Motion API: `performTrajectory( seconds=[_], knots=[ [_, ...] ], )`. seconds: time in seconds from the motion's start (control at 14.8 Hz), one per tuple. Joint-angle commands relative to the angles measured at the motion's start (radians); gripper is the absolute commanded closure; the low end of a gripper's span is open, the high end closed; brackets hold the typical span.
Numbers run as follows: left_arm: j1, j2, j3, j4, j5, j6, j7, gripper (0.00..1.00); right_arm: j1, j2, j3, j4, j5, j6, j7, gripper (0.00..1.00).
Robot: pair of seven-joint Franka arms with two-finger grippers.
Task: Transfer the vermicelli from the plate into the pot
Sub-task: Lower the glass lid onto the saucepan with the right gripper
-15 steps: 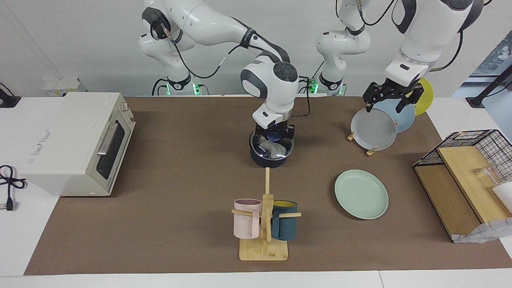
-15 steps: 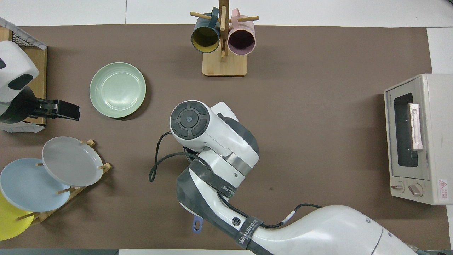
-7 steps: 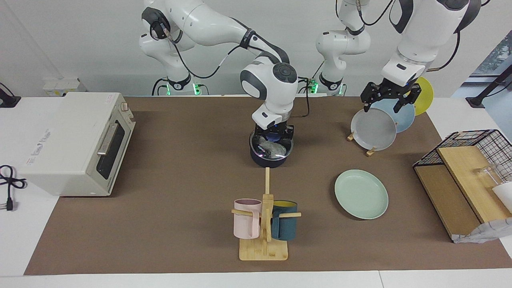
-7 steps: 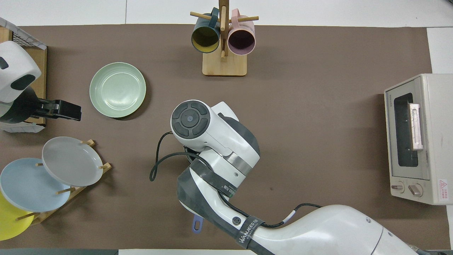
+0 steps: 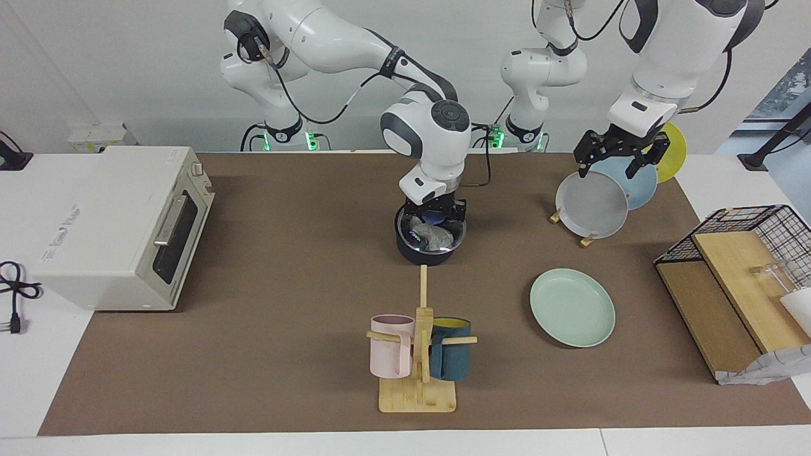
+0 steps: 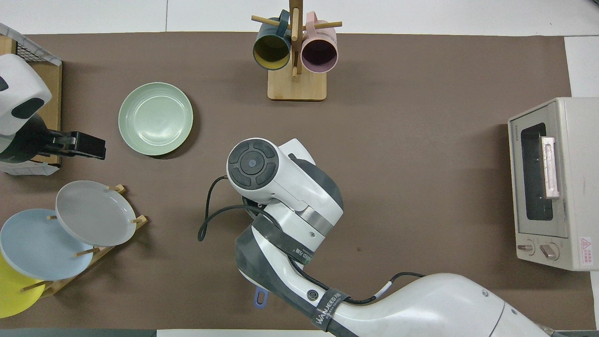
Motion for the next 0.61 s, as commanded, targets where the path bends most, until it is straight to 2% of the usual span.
performTrajectory(
  seconds=[0.0,0.41,0.54],
  knots=[
    [0.006,-0.024,-0.001,-0.022,0.009,0.005,0.001,0.00,-0.022,-0.025,0.013,-0.055,0.017,0.023,0.018,0.49],
    [0.006,-0.024,0.002,-0.022,0.009,0.000,-0.007,0.00,-0.030,-0.024,0.013,-0.035,0.018,-0.039,0.011,0.49],
    [0.006,-0.024,0.002,-0.022,0.009,0.002,-0.008,0.00,-0.047,-0.022,0.013,-0.035,0.053,-0.039,0.013,0.49]
  ],
)
